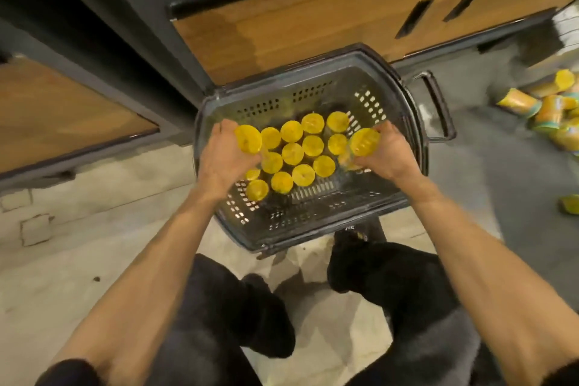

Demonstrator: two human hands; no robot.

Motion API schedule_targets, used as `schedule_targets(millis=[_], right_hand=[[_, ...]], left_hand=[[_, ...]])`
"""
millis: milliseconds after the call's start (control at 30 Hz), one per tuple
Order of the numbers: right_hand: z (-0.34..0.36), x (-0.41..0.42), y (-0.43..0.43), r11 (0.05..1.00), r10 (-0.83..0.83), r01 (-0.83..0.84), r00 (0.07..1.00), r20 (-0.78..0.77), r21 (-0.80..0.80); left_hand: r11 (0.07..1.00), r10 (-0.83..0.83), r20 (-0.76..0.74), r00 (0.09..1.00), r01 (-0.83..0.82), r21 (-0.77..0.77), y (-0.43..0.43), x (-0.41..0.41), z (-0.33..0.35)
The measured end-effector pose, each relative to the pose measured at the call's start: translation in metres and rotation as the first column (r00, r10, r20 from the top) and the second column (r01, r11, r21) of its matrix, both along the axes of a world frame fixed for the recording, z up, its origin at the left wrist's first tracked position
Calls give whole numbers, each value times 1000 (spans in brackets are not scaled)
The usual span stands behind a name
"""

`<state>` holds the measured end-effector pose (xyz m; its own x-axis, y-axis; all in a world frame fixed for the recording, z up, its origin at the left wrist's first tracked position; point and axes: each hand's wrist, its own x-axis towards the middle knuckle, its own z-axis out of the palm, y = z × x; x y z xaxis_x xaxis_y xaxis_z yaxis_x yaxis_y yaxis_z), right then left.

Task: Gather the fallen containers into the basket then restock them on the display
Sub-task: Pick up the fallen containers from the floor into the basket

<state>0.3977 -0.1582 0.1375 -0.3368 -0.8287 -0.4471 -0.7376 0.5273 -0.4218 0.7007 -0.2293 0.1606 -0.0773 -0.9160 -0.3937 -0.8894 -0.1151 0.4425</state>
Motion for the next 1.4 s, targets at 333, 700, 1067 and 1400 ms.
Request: schedule_targets(millis=[333,700,1067,1400], right_hand=[[-122,10,-11,955,-257,271,959,-121,118],[-178,1,-22,922,-231,256,966,-115,290],[-206,-2,-27,889,-271,305,952,-143,342],[-215,-3,-28,888,-227,282,956,-187,363]], left_hand=[[995,-91,96,991,86,49,-33,9,-105],[993,-79,142,987,90,-76,-37,8,-134],[981,-48,206,977,86,-177,-47,17,-140],[983,-27,152,988,54,-176,-45,19,-141]])
